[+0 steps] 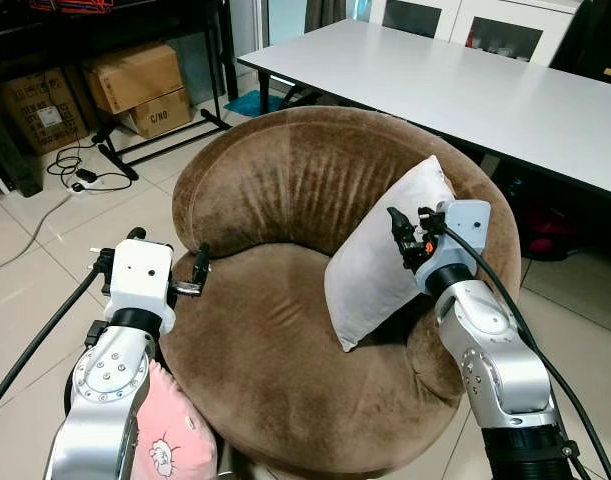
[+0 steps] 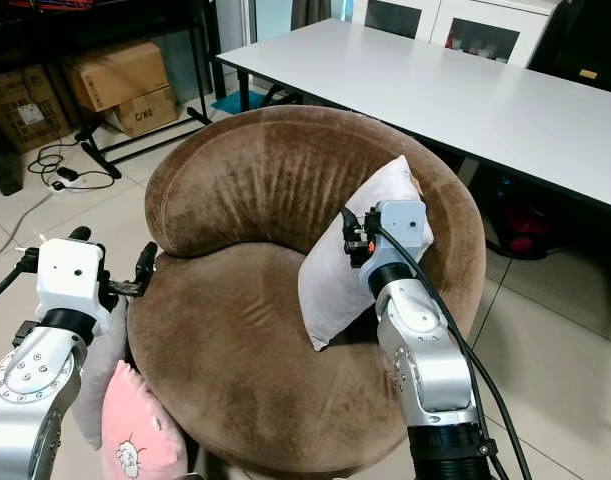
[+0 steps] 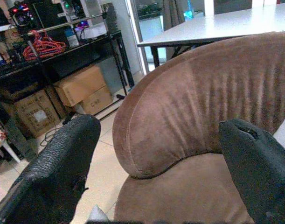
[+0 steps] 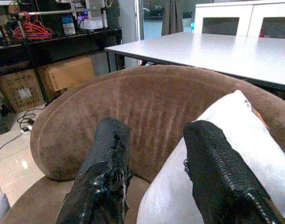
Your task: Move the pillow to the sofa from floor
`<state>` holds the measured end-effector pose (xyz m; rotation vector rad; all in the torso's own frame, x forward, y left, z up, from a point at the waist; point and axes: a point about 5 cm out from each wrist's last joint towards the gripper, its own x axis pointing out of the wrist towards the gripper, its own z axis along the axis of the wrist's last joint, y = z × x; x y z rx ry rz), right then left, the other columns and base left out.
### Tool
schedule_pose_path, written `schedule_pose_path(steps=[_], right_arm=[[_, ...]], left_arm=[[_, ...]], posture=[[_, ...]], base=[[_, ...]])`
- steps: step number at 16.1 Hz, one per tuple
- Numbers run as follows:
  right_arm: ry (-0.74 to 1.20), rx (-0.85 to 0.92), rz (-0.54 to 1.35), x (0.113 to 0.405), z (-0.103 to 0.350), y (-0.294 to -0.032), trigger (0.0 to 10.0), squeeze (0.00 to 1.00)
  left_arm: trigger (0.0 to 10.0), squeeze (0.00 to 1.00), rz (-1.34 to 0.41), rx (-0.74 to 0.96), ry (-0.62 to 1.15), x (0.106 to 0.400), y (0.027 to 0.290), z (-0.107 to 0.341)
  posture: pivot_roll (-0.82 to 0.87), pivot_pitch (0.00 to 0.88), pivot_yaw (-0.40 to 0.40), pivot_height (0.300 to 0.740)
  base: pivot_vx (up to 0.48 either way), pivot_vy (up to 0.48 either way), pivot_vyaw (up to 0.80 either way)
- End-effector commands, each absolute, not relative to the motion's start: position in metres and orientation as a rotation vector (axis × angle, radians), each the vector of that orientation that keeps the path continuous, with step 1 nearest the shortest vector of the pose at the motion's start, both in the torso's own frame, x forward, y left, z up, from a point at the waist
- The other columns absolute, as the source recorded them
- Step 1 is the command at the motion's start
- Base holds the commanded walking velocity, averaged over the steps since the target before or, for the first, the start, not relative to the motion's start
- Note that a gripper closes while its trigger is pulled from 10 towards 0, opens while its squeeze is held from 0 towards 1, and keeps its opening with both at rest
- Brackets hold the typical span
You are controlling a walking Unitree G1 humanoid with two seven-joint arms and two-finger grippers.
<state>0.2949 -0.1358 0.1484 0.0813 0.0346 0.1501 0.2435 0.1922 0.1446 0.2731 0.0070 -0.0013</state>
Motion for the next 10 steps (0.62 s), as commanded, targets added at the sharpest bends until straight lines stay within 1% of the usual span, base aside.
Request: schedule_pose_path(steps=[1,9,10], right_arm=[[0.048,0.071,0.146,0.2931,0.1478,-0.1361,10.0,0.0],[0.064,0.064,0.137,0.2916,0.1456,-0.1356,10.0,0.0],[0.066,0.062,0.135,0.2914,0.1454,-0.1359,10.0,0.0]], left_arm=[[10.0,0.0,0.003,0.279,-0.001,0.2426,0.1906,0.1464],[10.0,0.0,0.0,0.294,-0.002,0.2419,0.1895,0.1466],[10.0,0.0,-0.002,0.295,-0.005,0.2416,0.1902,0.1466]], posture=[[-0.08,0.0,-0.013,0.74],[-0.08,0.0,-0.014,0.74],[-0.08,0.0,-0.013,0.74]], base=[[-0.247,0.0,0.0],[-0.276,0.0,0.0],[0.0,0.0,0.0]])
